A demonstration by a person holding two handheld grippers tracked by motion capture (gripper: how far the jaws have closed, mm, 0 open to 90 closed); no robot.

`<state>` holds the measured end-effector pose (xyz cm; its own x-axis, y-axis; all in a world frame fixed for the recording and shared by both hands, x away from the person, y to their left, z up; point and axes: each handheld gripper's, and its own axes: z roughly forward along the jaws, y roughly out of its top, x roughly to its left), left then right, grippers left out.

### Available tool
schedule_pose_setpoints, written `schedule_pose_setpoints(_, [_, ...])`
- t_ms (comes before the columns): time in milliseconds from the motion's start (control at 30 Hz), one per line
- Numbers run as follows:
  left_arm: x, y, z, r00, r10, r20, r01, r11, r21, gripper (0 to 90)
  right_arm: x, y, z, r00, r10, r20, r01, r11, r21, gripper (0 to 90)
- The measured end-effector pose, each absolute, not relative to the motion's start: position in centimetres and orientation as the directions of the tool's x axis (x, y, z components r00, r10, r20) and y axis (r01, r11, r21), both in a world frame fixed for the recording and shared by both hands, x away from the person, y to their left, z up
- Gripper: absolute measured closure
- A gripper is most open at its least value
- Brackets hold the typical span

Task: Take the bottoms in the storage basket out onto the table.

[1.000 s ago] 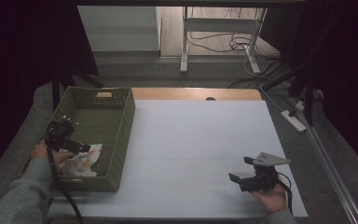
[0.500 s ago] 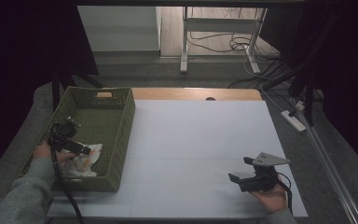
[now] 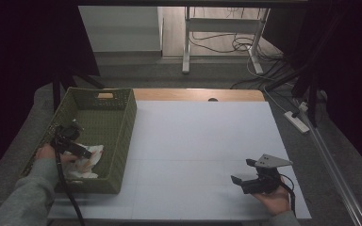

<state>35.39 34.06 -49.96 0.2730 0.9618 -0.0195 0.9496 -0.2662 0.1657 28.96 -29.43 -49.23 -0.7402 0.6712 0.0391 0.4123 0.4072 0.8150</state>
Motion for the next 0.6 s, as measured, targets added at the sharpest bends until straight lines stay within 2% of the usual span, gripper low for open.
schedule_pose_setpoints(333, [35.7, 34.0, -50.7, 0.270, 0.963, -0.021, 0.956, -0.266, 0.126, 6.9, 28.9, -29.4, -49.2, -0.739, 0.673, 0.036, 0.413, 0.411, 0.813, 8.5])
schedule_pose_setpoints(467, [35.8, 34.0, -51.0, 0.282, 0.959, -0.026, 0.955, -0.278, 0.101, 9.3, 28.8, -29.5, -49.2, -0.738, 0.674, 0.035, 0.414, 0.410, 0.813, 8.5])
schedule_pose_setpoints(600, [35.9, 34.0, -51.4, 0.277, 0.961, -0.023, 0.959, -0.275, 0.073, 15.4, 28.8, -29.5, -49.3, -0.740, 0.672, 0.035, 0.416, 0.416, 0.809, 8.5])
